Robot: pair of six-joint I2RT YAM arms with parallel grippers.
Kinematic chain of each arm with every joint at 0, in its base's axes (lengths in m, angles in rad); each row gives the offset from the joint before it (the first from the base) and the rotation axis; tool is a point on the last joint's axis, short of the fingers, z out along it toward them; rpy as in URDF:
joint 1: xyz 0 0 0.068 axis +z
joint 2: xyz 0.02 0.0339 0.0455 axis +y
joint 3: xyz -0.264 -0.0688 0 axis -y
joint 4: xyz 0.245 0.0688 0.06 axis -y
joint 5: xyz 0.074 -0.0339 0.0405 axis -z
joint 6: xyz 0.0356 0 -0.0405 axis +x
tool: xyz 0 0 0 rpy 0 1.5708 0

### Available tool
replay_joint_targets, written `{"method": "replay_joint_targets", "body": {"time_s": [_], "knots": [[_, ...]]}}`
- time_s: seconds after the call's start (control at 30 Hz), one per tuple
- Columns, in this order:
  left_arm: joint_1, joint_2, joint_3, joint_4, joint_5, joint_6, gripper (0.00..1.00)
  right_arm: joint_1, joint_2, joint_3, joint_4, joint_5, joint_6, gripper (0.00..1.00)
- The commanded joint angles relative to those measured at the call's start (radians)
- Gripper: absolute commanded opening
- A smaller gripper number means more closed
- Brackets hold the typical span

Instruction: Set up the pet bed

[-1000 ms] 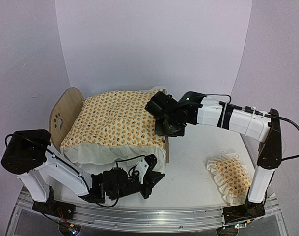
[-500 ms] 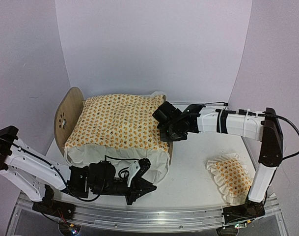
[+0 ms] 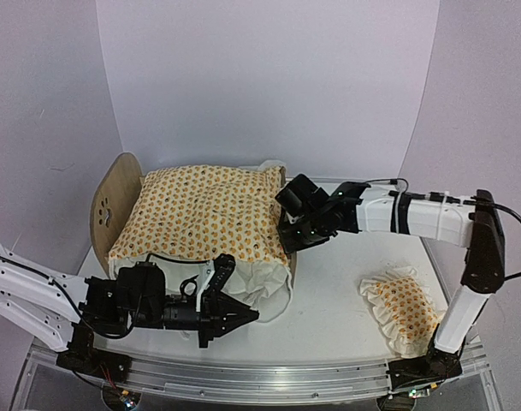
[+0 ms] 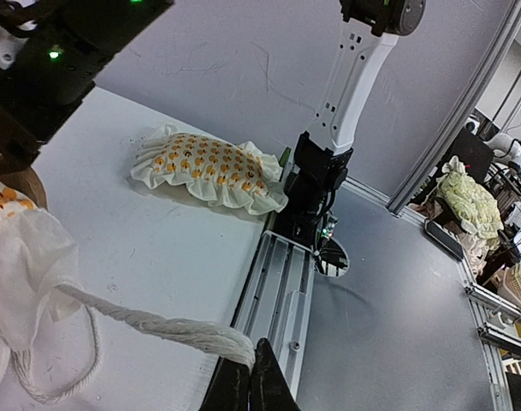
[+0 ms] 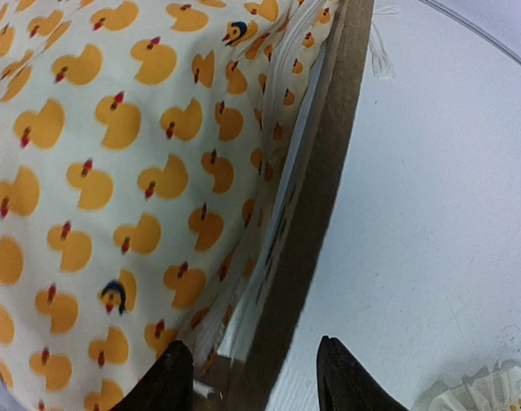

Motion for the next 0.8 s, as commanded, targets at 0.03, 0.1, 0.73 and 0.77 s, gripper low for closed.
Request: {"method": "replay_joint_targets", "body": {"time_s": [0.03,0.1,0.73,0.77], "knots": [[-0.006,-0.099,0.073,-0.002,0.003,0.036,0.0,0.008,-0.279,-0.144,-0.052,-0.112,-0.05,0.66],[-0.006,-0.125,0.09,-0.007,-0.008,0.047,0.0,0.008,-0.363,-0.254,-0.006,-0.158,-0.04,0.72],[-0.006,-0.12,0.169,-0.174,-0.244,-0.052,0.0,0.386,-0.312,-0.776,0.907,-0.187,-0.052,0.77],[-0.006,-0.119,0.17,-0.186,-0.276,-0.057,0.0,0.41,-0.291,-0.762,0.879,-0.171,-0.104,0.76]]}}
